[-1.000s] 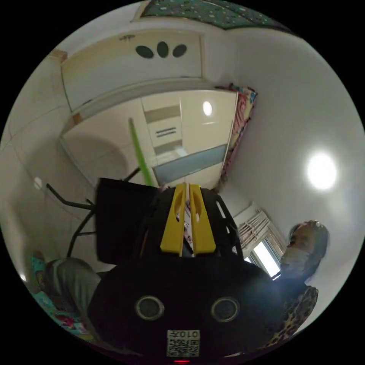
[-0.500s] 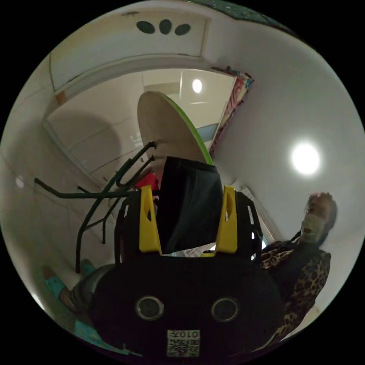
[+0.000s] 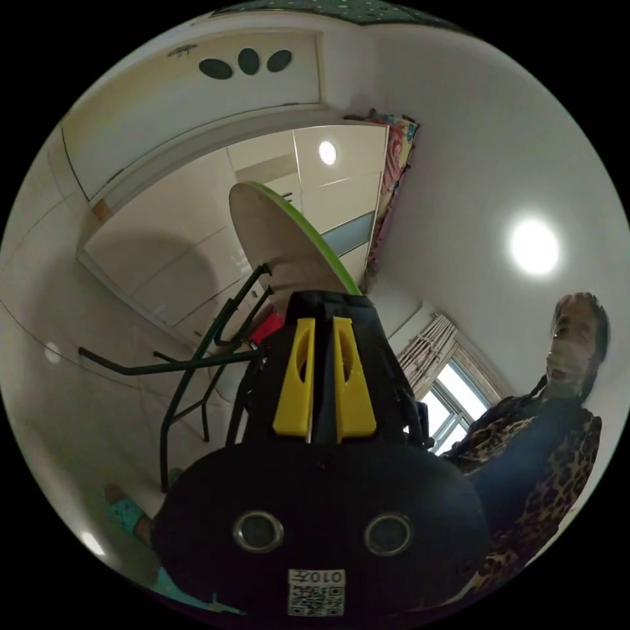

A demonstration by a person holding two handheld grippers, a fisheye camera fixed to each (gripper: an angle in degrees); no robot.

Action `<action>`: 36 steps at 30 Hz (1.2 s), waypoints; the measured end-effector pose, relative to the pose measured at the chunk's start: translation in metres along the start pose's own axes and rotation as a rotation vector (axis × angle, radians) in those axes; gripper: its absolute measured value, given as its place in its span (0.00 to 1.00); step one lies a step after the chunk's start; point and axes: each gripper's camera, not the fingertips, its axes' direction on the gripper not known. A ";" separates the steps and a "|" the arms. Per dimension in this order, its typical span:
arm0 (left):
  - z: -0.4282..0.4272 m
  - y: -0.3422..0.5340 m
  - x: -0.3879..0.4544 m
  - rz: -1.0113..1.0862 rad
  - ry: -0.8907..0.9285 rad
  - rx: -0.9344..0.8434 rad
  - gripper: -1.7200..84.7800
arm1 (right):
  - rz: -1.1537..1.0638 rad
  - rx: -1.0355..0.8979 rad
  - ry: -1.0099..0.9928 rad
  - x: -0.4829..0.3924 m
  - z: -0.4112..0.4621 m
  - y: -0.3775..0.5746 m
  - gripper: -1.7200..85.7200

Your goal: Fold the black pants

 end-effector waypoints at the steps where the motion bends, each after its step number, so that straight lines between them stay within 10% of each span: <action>1: -0.002 0.000 0.003 0.009 -0.009 -0.005 0.09 | -0.005 -0.007 -0.007 -0.002 0.004 0.002 0.22; 36: -0.001 0.019 -0.008 0.120 -0.050 -0.017 0.02 | -0.028 -0.077 -0.047 -0.018 0.078 0.038 0.18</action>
